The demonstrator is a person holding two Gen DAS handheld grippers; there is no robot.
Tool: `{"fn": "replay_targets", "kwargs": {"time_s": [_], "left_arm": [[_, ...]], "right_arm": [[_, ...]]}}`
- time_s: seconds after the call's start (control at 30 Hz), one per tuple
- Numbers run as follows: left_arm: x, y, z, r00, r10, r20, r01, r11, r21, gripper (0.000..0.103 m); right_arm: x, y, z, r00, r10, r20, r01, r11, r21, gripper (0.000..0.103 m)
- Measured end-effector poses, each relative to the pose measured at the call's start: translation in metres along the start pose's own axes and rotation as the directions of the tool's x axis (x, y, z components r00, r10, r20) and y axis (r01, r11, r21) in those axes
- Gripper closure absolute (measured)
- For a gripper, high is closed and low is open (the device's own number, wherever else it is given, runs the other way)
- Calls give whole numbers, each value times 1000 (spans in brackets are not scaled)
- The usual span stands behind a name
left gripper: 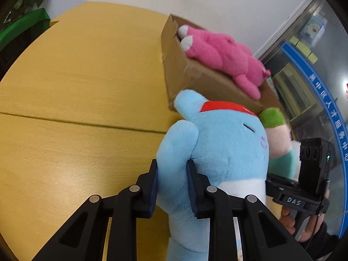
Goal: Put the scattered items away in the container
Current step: 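Lift the light-blue plush with both grippers and lower it into the tray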
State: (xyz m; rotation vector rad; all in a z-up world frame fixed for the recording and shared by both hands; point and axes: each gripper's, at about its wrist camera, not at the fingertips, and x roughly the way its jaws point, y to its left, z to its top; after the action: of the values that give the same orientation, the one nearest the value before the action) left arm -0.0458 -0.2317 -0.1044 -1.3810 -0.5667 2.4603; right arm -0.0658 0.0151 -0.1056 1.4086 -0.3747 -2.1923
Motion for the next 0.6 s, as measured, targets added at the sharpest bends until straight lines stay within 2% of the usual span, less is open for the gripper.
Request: {"fn": "replay_targets", "kwargs": {"time_s": [0.1,0.2,0.33,0.47,0.53,0.6], "left_arm": [[-20,-15,18,998,-7,68,7,1000,3,79],[-45,-46,52,987,-12,161,3,999,53,79],[-63,-85,109,962,-71,264,36,990,135,79],[-40,-117,173,958,-52,282,-9,978,211,79],[-19,-119,200,962,-46,270,-15,976,219,79],[11,-115,221,970,-15,243,-40,975,221,79]], "right_arm": [[-26,13,9,997,8,79,-5,999,-49,80],[-65,32,33,982,24,186,-3,994,-114,80],[-112,44,91,949,6,314,58,980,-193,80],[-135,37,159,918,-51,392,140,969,-203,80],[-133,26,192,913,-80,399,166,969,-185,80],[-112,10,220,916,-129,379,201,967,-156,80]]}}
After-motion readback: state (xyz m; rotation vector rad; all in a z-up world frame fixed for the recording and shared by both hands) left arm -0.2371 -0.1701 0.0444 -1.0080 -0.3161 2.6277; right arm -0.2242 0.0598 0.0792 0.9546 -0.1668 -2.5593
